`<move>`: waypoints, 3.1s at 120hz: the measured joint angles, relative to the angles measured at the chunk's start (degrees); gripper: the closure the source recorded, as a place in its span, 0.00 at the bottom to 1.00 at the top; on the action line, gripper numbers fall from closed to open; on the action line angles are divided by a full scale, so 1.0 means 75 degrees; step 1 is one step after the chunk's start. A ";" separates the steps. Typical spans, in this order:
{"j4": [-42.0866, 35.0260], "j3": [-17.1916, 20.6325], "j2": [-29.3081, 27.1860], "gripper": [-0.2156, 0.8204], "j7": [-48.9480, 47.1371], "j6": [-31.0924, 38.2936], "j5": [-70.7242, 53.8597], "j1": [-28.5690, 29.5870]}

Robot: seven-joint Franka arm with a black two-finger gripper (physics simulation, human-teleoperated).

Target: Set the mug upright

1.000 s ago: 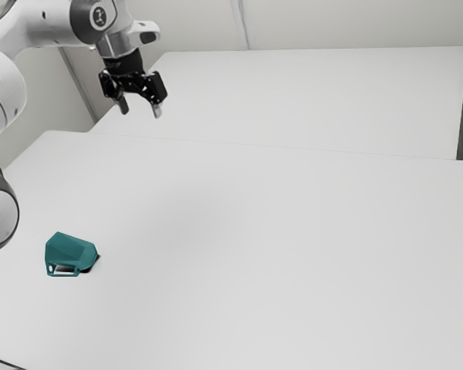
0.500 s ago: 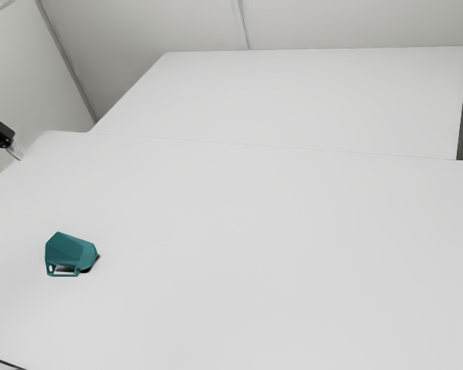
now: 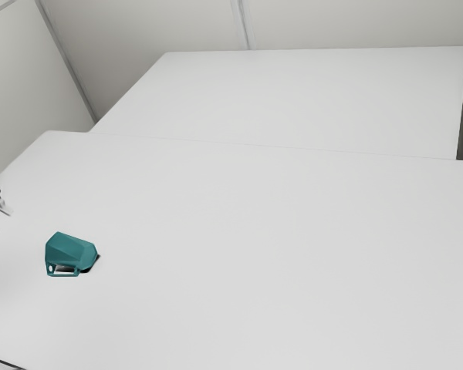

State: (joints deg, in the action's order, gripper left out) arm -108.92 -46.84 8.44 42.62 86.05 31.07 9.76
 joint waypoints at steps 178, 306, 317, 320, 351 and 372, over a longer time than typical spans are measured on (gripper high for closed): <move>0.0759 0.1614 0.2682 0.21 0.4368 -0.0453 0.2065 0.1147; 0.0656 0.1946 0.2972 0.46 0.4724 -0.0328 0.2351 0.1171; 0.0657 0.1949 0.2970 0.54 0.4731 -0.0325 0.2361 0.1171; 0.0657 0.1950 0.2970 0.56 0.4733 -0.0324 0.2368 0.1171; 0.0668 0.1958 0.2958 0.71 0.4743 -0.0480 0.2571 0.1180; 0.0668 0.1961 0.2941 0.83 0.4743 -0.0622 0.2703 0.1183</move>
State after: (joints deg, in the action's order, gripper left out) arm -103.91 -32.14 30.50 78.19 81.38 51.35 18.63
